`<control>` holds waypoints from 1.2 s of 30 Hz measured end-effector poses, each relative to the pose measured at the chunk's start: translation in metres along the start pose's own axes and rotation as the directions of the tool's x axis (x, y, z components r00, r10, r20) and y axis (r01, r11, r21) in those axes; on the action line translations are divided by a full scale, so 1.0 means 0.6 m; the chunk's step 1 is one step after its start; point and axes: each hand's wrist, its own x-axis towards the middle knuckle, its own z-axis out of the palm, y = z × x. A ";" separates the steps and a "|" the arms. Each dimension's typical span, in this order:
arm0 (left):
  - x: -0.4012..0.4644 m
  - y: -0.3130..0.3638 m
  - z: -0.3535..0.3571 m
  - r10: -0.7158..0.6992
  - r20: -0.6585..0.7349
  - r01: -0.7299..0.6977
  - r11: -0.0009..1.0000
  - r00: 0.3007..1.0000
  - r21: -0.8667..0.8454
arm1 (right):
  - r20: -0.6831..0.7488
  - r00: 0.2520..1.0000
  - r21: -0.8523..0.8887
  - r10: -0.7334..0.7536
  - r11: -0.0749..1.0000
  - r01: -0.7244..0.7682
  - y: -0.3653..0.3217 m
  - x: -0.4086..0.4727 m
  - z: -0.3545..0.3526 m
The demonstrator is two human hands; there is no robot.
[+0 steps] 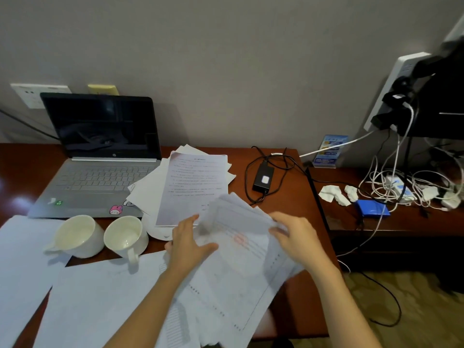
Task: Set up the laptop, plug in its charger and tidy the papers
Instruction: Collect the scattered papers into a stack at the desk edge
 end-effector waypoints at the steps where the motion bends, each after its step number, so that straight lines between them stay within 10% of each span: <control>1: 0.007 0.016 -0.013 0.002 0.048 0.004 0.992 0.999 -0.126 | -0.054 0.996 -0.008 -0.071 0.997 0.071 -0.014 0.005 -0.017; 7: 0.040 0.051 -0.073 0.178 0.063 -0.129 0.874 0.982 -0.468 | -0.433 0.842 -0.121 -0.320 0.947 0.298 -0.067 0.034 -0.069; 11: 0.052 0.050 -0.091 0.082 -0.026 -0.083 0.826 0.996 -0.557 | -0.596 0.793 -0.032 -0.124 0.991 0.130 -0.049 0.064 -0.045; 15: 0.057 0.047 -0.108 -0.014 -0.040 -0.018 0.714 0.999 -0.700 | -0.233 0.922 0.608 0.310 0.786 -0.112 -0.020 0.081 0.007; 18: 0.063 0.044 -0.113 -0.085 -0.004 0.048 0.607 0.996 -0.794 | 0.067 0.939 0.760 0.338 0.593 -0.267 0.003 0.081 0.056; 30: 0.181 0.051 -0.149 -0.191 -0.181 0.001 0.689 0.965 -0.724 | 0.195 0.955 0.759 0.223 0.582 -0.291 -0.016 0.191 0.105; 36: 0.285 -0.004 -0.154 -0.214 -0.236 0.135 0.941 0.948 -0.311 | 0.449 0.843 0.529 0.297 0.671 -0.519 -0.015 0.246 0.135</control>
